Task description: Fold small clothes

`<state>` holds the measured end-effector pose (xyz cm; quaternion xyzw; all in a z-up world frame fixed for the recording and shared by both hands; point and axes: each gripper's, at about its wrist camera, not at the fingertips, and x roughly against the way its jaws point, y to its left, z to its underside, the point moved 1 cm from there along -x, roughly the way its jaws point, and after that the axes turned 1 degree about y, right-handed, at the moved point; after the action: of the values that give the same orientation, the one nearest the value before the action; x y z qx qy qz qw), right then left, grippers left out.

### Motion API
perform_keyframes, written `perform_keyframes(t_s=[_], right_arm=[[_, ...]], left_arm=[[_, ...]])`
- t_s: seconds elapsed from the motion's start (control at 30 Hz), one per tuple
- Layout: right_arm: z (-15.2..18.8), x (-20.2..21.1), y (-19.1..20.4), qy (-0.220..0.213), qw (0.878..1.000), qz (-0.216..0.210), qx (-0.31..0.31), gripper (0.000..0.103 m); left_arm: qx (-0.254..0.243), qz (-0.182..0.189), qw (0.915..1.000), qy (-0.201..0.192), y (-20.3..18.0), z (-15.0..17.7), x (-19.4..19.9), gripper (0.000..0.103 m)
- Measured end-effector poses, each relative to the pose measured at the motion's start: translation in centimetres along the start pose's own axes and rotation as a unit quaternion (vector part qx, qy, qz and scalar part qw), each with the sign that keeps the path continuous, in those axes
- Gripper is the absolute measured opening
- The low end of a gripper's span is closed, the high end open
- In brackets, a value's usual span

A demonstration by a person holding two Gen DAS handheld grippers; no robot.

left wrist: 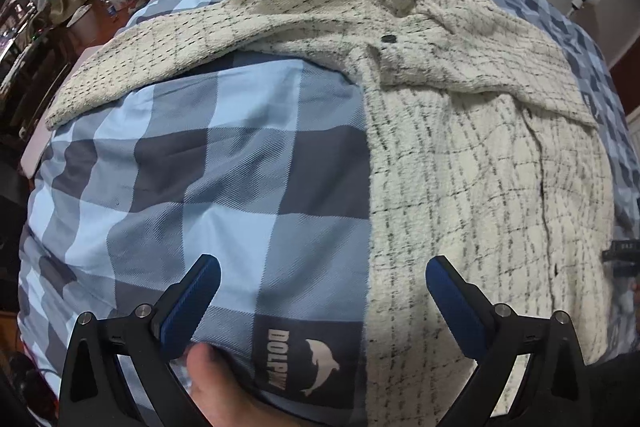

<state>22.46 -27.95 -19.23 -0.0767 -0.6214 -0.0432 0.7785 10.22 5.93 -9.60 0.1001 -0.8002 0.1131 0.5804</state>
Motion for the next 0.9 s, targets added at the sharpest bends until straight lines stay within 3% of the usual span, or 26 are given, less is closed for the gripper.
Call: perform_keyframes(t_s=[0.07,0.2,0.27,0.33,0.37,0.4,0.47,0.53,0.63,0.73,0.8,0.9], right_arm=[[-0.2,-0.2,-0.6,-0.006,0.999,0.036,-0.013,0.098],[0.4,0.7,0.4,-0.028,0.990,0.135,0.004,0.098],[1.1,1.7,1.4,-0.047,0.980,0.194,0.007,0.098],[1.9,4.7,2.8,-0.111,0.964,0.244,0.002,0.098],[2.4,6.3,3.4,-0.144,0.960,0.240,-0.004,0.098],[3.1,8.1,3.8,-0.182,0.960,0.215,-0.010,0.098],[5.8,11.2,4.9,-0.243,0.962,0.124,-0.015,0.099],[6.9,12.4,5.7,-0.271,0.962,0.045,0.001,0.099],[6.8,12.1,6.2,-0.276,0.960,-0.036,0.031,0.099],[6.7,11.1,6.1,-0.255,0.953,-0.153,0.067,0.099],[7.3,10.7,7.4,-0.251,0.948,-0.182,0.077,0.099],[7.6,10.6,9.3,-0.244,0.947,-0.183,0.103,0.099]], left_arm=[[0.003,-0.005,1.0000,0.003,0.3,0.1,-0.1,0.103],[0.015,-0.009,0.9998,0.010,1.1,0.2,-0.3,0.103],[0.019,-0.010,0.9997,0.012,1.3,0.2,-0.4,0.103],[0.021,-0.010,0.9996,0.013,1.5,0.3,-0.4,0.103],[0.022,-0.011,0.9996,0.014,1.5,0.3,-0.4,0.103],[0.023,-0.011,0.9996,0.013,1.6,0.3,-0.3,0.103],[0.026,-0.010,0.9995,0.011,1.7,0.4,-0.1,0.103],[0.032,-0.011,0.9994,0.007,1.9,0.3,0.1,0.103],[0.043,-0.009,0.9990,0.001,2.4,0.0,0.5,0.103],[0.045,-0.022,0.9987,-0.009,3.2,-1.0,0.9,0.103],[0.048,-0.023,0.9985,-0.009,4.2,-2.2,1.0,0.103],[0.086,0.000,0.9963,-0.006,7.1,-4.3,1.3,0.103]])
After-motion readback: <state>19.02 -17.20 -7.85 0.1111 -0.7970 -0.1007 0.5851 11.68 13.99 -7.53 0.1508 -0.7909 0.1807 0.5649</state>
